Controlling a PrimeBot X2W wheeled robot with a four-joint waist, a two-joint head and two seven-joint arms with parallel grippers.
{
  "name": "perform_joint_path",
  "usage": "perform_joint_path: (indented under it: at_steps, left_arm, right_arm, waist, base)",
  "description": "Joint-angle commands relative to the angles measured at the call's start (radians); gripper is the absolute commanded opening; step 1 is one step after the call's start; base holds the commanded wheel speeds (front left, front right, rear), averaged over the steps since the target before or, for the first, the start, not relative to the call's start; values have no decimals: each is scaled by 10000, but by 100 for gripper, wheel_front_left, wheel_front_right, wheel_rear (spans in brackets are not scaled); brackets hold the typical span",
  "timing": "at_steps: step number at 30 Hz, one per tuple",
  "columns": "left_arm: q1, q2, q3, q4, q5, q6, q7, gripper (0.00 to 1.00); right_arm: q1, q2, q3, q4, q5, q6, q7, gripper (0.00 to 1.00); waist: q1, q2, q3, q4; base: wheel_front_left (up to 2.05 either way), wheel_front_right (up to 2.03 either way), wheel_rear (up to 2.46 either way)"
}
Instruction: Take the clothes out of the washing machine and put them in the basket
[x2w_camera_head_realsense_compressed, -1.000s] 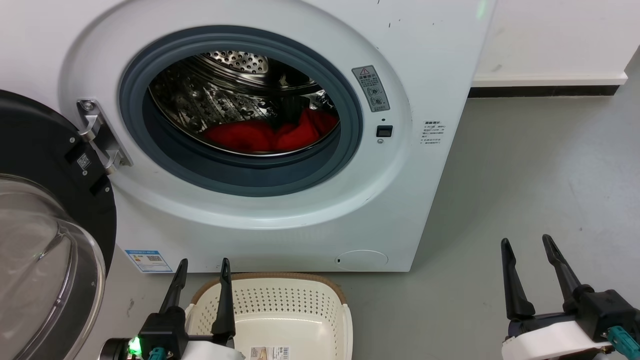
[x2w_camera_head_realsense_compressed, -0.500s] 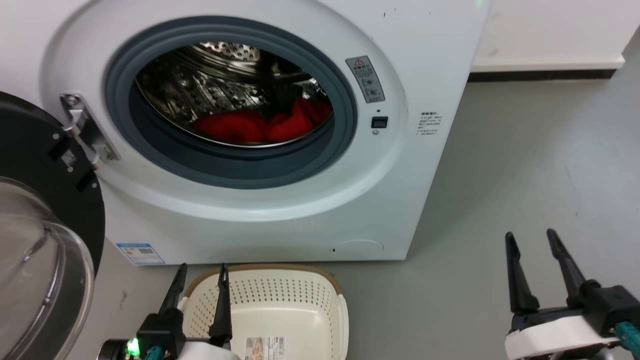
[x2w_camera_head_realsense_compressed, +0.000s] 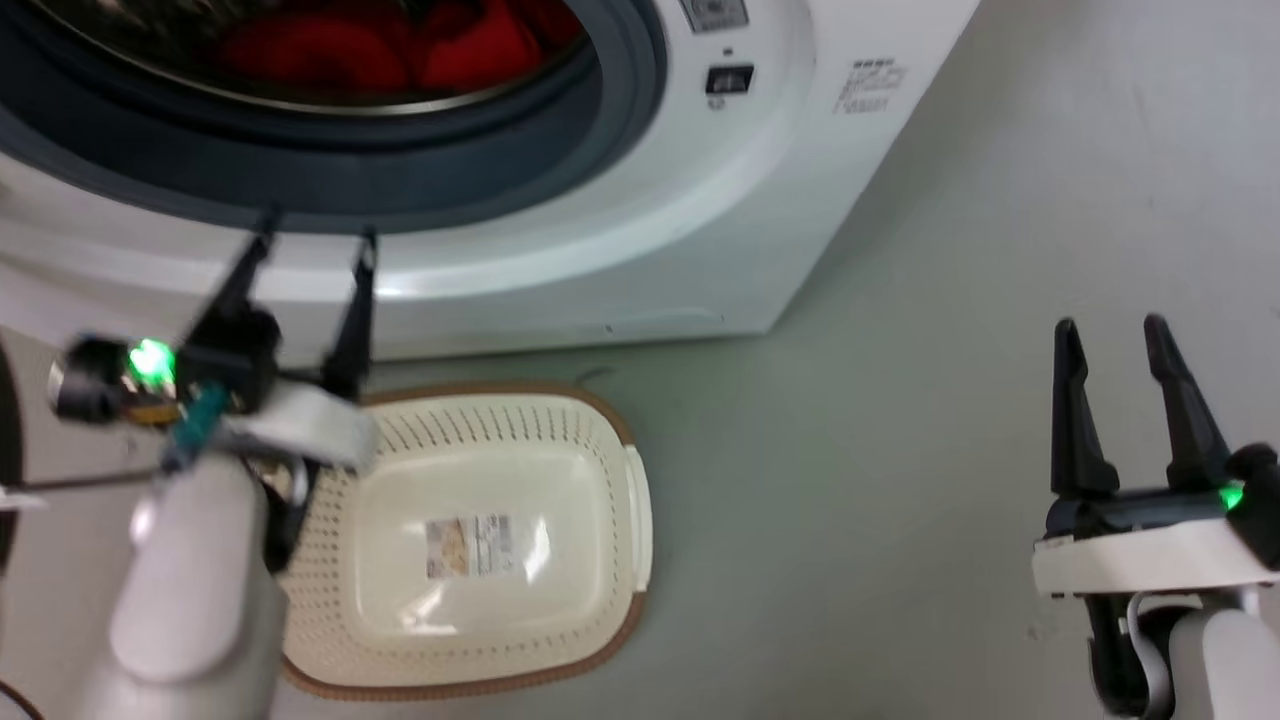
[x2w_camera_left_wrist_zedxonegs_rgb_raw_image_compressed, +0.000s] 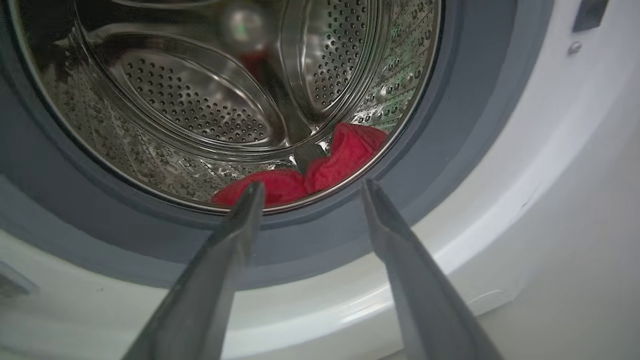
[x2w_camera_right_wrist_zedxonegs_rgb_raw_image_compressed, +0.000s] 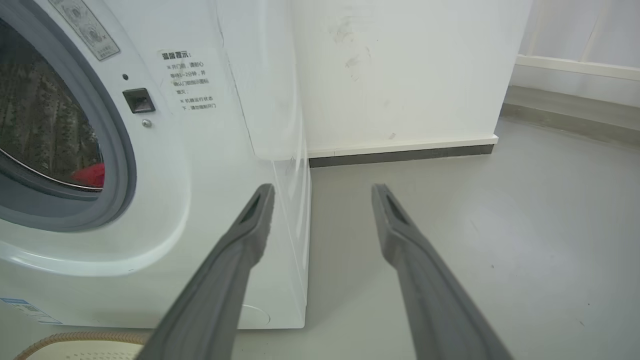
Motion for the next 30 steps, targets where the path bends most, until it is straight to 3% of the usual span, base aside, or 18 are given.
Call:
perform_joint_path:
  at_steps: [1,6,10,14,19,26,30]
  left_arm:
    - [-519,158,-8,170,-10,-18,-27,100]
    - [-3634,1098,-471,1556,-261,-149,1052,100]
    - [-6147,1887,-1444,2394,-670,-157,2736,100]
    - [-8718,2820,-2492,2966,-1007,-149,4211,100]
    - [-11374,3559,-3417,3987,-1784,-152,6318,100]
    - [-13719,4495,-4917,4892,-2799,-151,9745,100]
    - [-14302,4970,-5490,4933,-3383,-153,11042,100]
  right_arm:
    - [-270,8,-7,-40,83,-7,-23,100]
    - [-848,8,19,-67,331,-7,-25,100]
    - [-1111,16,170,-78,822,-7,-25,100]
    - [-1384,14,697,-270,575,-7,-25,100]
    - [-1537,11,1027,-486,960,-7,-25,100]
    - [-1564,13,1273,-707,1431,-7,-24,100]
    - [-1453,15,1538,-748,1595,-7,-24,100]
  waist:
    - [-3,0,1418,-655]
    - [-3,0,2639,-1067]
    - [-3,0,3434,-1395]
    - [-3,0,4160,-1729]
    - [-3,0,4771,-2207]
    - [-3,0,5371,-2707]
    - [-3,0,5563,-3009]
  base:
    - [0,0,0]
    - [0,0,0]
    - [0,0,0]
    - [0,0,0]
    - [0,0,0]
    - [0,0,0]
    - [0,0,0]
